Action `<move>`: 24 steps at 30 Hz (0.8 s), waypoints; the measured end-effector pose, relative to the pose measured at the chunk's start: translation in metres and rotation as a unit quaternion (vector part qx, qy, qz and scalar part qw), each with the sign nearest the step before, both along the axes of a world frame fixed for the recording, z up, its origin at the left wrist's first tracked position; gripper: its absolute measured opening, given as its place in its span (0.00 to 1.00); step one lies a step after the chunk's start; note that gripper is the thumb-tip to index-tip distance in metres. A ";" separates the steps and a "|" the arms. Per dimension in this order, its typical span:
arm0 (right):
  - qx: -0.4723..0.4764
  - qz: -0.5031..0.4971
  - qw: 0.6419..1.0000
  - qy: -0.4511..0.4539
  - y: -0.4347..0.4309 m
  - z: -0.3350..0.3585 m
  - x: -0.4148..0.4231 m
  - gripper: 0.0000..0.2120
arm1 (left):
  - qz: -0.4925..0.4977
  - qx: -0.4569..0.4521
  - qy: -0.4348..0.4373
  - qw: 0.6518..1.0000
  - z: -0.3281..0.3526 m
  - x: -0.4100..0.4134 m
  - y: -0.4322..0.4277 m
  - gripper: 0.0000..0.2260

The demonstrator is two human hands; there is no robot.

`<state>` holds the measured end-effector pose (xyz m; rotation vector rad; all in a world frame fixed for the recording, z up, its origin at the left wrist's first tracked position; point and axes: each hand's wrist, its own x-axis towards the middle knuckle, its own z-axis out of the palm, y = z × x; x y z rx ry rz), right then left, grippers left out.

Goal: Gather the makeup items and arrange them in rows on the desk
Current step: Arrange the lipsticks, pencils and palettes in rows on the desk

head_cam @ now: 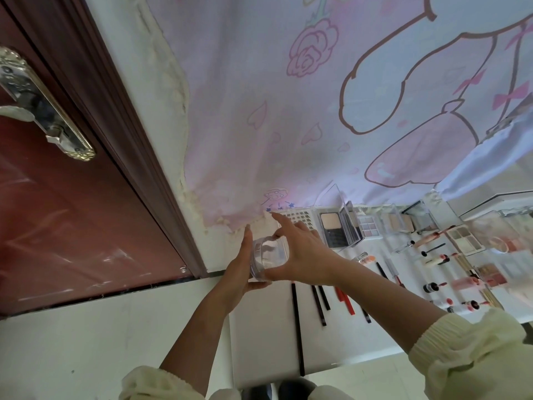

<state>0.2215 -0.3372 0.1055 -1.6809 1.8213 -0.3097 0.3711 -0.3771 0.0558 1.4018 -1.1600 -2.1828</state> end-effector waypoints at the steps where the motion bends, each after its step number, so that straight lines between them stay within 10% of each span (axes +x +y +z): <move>1: 0.011 -0.013 1.000 0.001 0.000 0.000 0.001 0.53 | 0.000 0.001 -0.001 1.000 0.000 0.000 0.000 0.32; 15: -0.066 0.145 0.980 0.123 0.002 0.001 0.004 0.49 | -0.029 0.104 -0.026 0.994 -0.010 0.010 -0.016 0.28; 24: -0.039 -0.160 0.968 -0.190 -0.003 -0.015 -0.005 0.47 | 0.061 0.152 0.057 0.985 -0.031 0.013 -0.023 0.29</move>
